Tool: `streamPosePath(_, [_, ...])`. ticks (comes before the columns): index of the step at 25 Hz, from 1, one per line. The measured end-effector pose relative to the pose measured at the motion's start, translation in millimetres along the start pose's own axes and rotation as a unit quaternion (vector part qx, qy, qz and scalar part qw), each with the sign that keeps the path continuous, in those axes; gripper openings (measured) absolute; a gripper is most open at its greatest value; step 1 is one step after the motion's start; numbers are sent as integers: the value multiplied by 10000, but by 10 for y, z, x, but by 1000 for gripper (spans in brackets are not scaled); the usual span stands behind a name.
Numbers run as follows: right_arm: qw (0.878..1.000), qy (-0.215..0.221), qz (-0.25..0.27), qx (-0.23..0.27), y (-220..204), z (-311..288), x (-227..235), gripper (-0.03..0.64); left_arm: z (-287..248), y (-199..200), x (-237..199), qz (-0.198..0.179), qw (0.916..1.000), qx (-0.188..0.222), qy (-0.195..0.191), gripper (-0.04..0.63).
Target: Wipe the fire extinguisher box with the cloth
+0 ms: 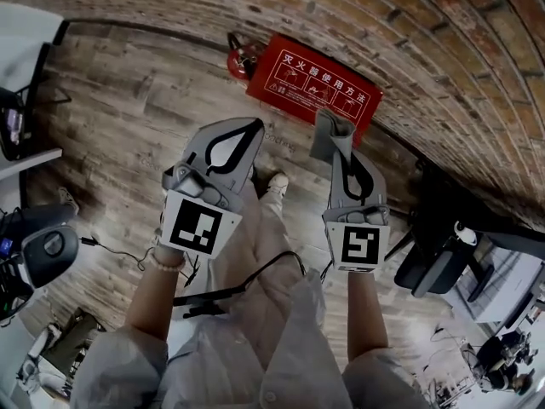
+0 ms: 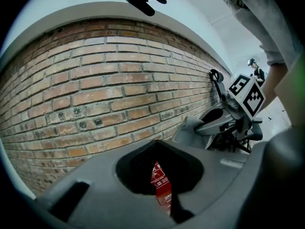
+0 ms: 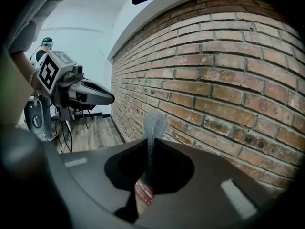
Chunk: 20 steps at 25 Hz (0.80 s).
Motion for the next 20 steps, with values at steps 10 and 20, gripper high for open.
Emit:
streamPosePath(10, [9994,304,149,-48,-243,-660,-89,26,-26,-556,-408,193,9984,-221,482,-3])
streamPosePath(20, [9991,425,0,32,-440,-1333,-131,26,-127,-895,-589,340,9964,-427,642,-3])
Point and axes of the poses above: the fingertips, and each gripper's own axes: z backward along the fingers, x to its right, y out of its top, the point moved 3 cm from there along z, backward along the fingers, and after that the axes turned 14 degrees about x, right-handed, at the moved point
